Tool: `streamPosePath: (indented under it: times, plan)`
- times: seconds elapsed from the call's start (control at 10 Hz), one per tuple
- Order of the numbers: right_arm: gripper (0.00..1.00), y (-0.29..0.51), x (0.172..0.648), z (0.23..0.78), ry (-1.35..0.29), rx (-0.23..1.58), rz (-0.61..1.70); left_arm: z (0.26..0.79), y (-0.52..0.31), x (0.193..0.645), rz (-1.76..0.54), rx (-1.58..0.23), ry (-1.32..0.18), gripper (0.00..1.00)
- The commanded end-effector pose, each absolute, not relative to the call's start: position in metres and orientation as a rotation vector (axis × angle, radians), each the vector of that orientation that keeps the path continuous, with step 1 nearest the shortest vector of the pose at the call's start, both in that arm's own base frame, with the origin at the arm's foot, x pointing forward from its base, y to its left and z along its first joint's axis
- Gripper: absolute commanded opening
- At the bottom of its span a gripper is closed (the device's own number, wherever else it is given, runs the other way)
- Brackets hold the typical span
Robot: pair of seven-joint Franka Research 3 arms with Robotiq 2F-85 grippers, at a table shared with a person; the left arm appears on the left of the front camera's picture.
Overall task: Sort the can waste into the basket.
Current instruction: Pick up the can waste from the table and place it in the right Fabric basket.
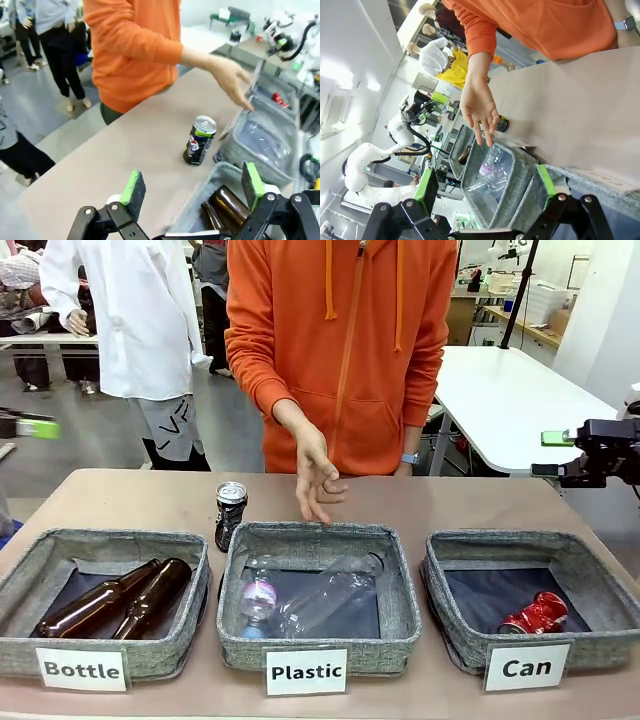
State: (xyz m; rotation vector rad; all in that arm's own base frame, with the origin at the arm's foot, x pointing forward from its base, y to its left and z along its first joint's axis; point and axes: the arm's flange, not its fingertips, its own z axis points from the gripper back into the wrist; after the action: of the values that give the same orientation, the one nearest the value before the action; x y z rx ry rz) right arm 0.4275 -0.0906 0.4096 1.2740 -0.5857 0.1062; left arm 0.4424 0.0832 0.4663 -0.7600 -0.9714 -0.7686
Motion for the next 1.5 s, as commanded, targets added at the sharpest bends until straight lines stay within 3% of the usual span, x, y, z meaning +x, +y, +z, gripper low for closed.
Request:
streamPosePath:
  times: [0.0,0.4,0.9,1.4]
  plan:
    - [1.00,-0.091,0.428,0.411,-0.606,1.270,0.122,0.458,0.032,0.493,-0.851,-0.709,-0.883,1.00]
    - [1.00,-0.091,0.428,0.411,-0.606,1.270,0.122,0.425,-0.039,0.553,-0.984,-0.687,-0.761,1.00]
    - [1.00,-0.091,0.428,0.411,-0.606,1.270,0.122,0.424,0.027,0.521,-0.952,-0.660,-0.825,1.00]
    - [1.00,-0.091,0.428,0.411,-0.606,1.270,0.122,0.362,-0.071,0.553,-1.329,-0.532,-0.709,1.00]
